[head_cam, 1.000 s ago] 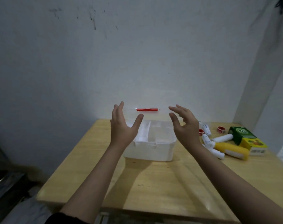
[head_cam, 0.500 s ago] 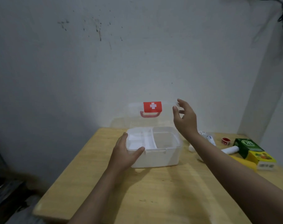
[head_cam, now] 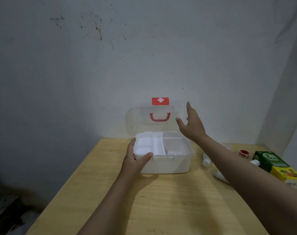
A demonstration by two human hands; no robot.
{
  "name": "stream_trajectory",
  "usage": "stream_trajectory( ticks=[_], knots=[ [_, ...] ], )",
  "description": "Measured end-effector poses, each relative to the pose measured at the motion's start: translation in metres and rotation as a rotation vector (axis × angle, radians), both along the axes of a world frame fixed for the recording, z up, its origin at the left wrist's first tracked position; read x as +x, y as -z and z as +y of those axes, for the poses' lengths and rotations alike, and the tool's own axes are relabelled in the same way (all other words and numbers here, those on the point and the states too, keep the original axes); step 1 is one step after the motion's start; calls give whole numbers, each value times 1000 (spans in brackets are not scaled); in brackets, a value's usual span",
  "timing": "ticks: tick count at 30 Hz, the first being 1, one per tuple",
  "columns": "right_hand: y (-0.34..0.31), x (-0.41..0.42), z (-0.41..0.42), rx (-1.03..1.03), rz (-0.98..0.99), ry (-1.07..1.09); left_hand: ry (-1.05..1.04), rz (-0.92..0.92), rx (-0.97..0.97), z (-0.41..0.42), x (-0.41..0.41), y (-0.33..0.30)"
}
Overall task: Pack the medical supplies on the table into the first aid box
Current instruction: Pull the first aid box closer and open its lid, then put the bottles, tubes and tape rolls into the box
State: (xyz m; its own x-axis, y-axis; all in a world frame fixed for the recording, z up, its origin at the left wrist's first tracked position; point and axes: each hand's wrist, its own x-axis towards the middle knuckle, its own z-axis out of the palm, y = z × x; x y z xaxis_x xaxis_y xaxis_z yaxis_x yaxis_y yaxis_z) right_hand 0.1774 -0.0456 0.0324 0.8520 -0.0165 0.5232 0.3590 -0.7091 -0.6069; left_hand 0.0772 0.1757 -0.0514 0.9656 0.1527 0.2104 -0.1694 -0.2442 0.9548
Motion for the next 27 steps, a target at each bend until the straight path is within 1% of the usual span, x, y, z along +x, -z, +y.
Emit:
stream_trajectory(
  ticks=[4, 9, 12, 15, 18, 20, 23, 25, 27],
  knots=[
    [5, 11, 0, -16, 56, 30, 4, -42, -46, -1, 10, 4],
    [8, 9, -3, -43, 18, -2, 40, -38, -82, 1, 17, 7],
    [12, 4, -8, -83, 56, -6, 28, -40, -89, 1, 18, 8],
    [18, -6, -13, -82, 80, 15, 20, -65, -100, -1, 17, 9],
    [25, -29, -19, -32, 49, 15, 10, -84, -116, -2, 17, 10],
    [33, -48, -29, -38, 11, 20, 3, -97, -122, -2, 17, 12],
    [47, -72, -56, -79, -108, 87, -2, -98, -129, -3, 17, 13],
    [54, -85, -82, -104, -159, 178, -5, -99, -138, -3, 16, 14],
    [60, -95, -112, -120, -164, 300, -11, -102, -144, -4, 16, 14]
  ],
)
